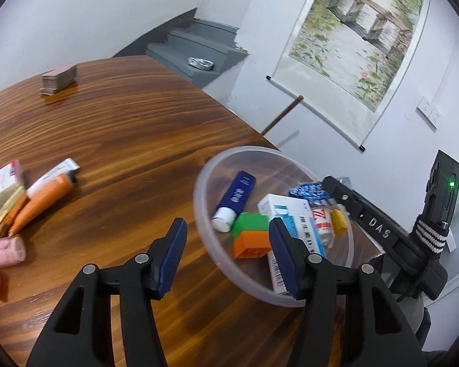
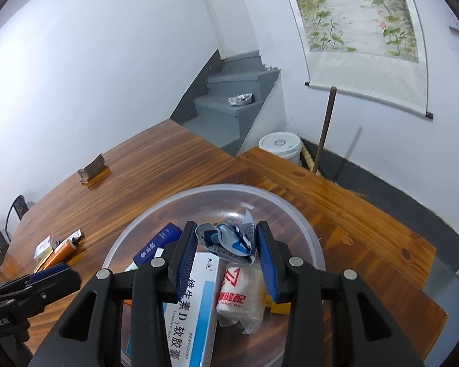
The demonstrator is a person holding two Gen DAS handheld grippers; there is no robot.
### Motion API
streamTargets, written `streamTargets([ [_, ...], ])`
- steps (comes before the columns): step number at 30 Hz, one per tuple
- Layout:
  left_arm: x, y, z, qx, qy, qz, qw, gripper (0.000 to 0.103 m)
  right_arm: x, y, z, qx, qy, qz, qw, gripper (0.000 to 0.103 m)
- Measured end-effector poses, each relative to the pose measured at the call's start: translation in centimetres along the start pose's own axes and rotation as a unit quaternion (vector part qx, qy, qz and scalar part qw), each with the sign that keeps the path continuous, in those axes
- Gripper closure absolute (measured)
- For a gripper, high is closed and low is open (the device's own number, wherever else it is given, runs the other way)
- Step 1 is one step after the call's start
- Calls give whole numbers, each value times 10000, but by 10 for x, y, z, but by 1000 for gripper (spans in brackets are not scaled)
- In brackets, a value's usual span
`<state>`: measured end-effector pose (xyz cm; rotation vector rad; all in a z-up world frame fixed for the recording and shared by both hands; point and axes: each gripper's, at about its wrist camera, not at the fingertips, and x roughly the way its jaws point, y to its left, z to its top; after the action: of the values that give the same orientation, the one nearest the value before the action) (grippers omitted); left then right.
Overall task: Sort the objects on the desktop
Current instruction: 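Withdraw from the bowl and grasp the orange square brick with the left gripper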
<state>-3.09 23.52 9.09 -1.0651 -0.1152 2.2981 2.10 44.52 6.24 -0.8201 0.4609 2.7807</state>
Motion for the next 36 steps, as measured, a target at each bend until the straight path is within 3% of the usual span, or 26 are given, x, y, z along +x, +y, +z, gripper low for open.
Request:
streamTargets([
  [3,-10,14,-4,-97,-65,211,9997,34,-7,5,1,-19,-175,-84,9998,56],
  [10,-31,51,-16,-436,-195,517,9975,34,-20,23,1,-58,-494,-23,9988,42],
  [19,-66,105,-31,-764,-470,1174,9890,34,-13,78,-19,-497,-36,718,9962,42],
  [26,-86,159,-49,-1050,-463,1861,9758,34,-7,128,-39,-900,348,1267,9872,42],
  [30,-86,181,-57,-1134,-353,2063,9712,34,0,153,-48,-1127,624,1531,9798,42],
  [36,-75,195,-64,-1123,-122,2098,9712,34,1,183,-58,-1491,800,1730,9703,42],
])
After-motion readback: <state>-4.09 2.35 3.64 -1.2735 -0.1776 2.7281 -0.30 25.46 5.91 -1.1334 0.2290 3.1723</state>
